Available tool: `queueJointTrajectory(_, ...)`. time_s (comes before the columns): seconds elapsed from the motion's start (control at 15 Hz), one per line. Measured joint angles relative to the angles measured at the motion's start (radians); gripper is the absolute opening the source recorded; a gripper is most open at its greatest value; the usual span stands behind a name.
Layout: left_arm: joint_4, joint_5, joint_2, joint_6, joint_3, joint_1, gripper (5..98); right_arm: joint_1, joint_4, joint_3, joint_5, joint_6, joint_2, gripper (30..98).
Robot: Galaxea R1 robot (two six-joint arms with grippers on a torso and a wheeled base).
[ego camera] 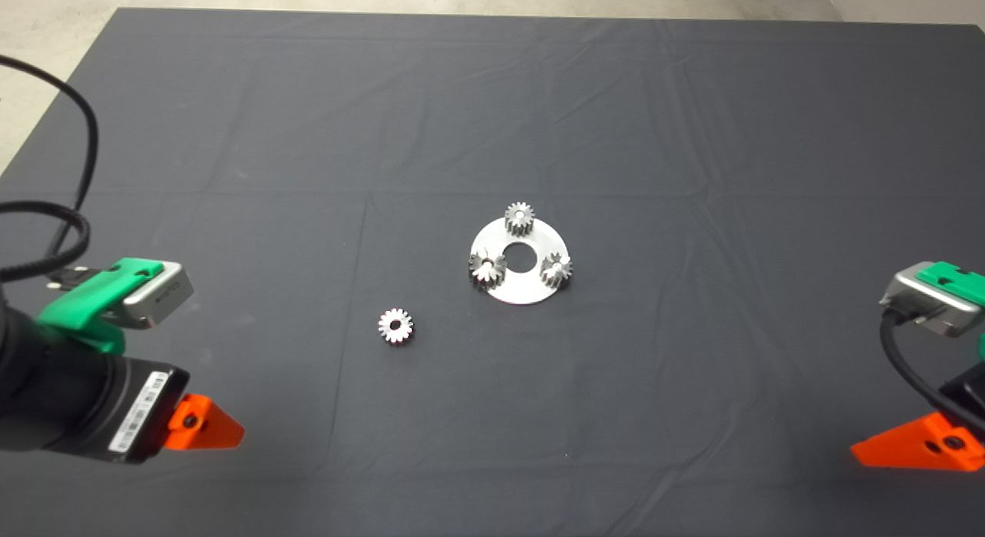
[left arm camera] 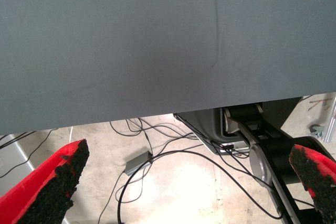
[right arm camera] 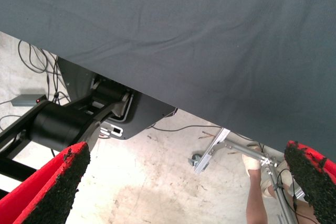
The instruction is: Remove an incorrectly installed larger gear and replace it with the correct smaller gear
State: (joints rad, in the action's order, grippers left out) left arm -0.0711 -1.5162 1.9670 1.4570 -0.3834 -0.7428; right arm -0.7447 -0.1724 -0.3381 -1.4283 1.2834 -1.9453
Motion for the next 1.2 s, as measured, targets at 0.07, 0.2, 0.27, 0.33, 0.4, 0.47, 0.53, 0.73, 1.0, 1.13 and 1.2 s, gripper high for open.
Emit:
queueJointTrajectory(0.07,0.000,0.001,0.002,0.000,0.001,0.000,98.2,0.002,0.005,-0.003,-0.001,0.000,-0.010,97.6)
queueJointTrajectory(0.2,0.000,0.005,0.003,-0.001,0.003,0.000,98.2,0.004,0.009,-0.021,-0.004,0.000,-0.087,97.6)
queueJointTrajectory(0.27,0.000,0.005,0.000,-0.002,0.004,0.000,98.2,0.005,0.016,-0.037,-0.002,0.000,-0.141,97.6)
queueJointTrajectory(0.33,0.000,0.005,-0.010,-0.003,0.004,0.000,98.2,0.005,0.026,-0.064,0.001,-0.001,-0.199,97.6)
queueJointTrajectory(0.4,0.000,0.004,-0.017,-0.002,0.004,0.000,98.2,0.008,0.046,-0.110,0.004,-0.002,-0.254,97.6)
queueJointTrajectory(0.47,0.000,0.004,-0.019,-0.002,0.005,0.000,98.2,0.016,0.076,-0.169,0.007,-0.004,-0.299,97.6)
queueJointTrajectory(0.53,0.000,0.004,-0.019,-0.003,0.008,0.000,98.2,0.031,0.119,-0.237,0.007,-0.009,-0.348,97.6)
queueJointTrajectory(0.73,0.000,0.005,-0.011,-0.003,0.017,0.000,98.2,0.117,0.215,-0.418,0.009,-0.094,-0.538,97.6)
queueJointTrajectory(1.0,0.000,0.005,-0.020,-0.003,0.020,0.000,98.2,0.204,0.296,-0.625,0.057,-0.238,-0.731,97.6)
queueJointTrajectory(1.13,0.000,0.006,-0.016,-0.003,0.022,0.000,98.2,0.226,0.347,-0.682,0.095,-0.263,-0.761,97.6)
queueJointTrajectory(1.2,0.000,0.010,-0.014,-0.003,0.024,0.000,98.2,0.240,0.389,-0.695,0.103,-0.272,-0.779,97.6)
